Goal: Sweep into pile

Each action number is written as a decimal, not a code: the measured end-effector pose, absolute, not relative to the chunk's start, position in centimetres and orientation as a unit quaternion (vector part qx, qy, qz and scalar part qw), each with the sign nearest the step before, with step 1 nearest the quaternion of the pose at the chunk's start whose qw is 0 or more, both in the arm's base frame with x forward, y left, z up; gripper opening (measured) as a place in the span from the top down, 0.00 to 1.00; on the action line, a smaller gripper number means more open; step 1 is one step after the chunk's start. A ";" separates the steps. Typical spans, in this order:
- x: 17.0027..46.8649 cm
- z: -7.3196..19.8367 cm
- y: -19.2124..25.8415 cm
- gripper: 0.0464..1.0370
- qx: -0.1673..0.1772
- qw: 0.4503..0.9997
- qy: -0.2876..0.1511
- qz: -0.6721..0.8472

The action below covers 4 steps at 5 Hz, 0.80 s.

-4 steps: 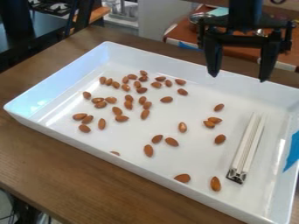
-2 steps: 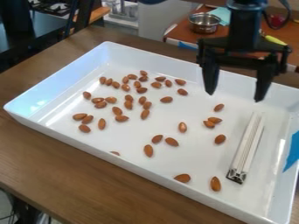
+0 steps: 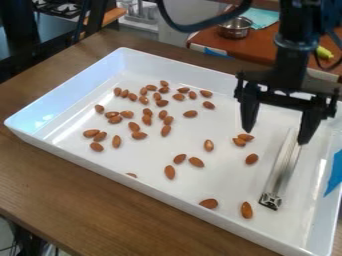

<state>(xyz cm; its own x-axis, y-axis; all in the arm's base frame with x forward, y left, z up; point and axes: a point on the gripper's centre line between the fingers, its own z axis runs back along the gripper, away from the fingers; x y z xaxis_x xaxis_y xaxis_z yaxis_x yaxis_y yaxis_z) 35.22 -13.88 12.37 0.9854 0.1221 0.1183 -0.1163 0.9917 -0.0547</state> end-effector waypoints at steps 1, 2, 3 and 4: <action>35.0 11.4 -14.5 0.04 -0.014 0.995 -0.078 0.064; 34.8 9.8 -15.0 0.04 -0.007 0.994 -0.080 0.068; 34.8 8.6 -15.1 0.04 -0.002 0.994 -0.070 0.084; 34.7 7.6 -15.6 0.09 0.003 0.995 -0.063 0.083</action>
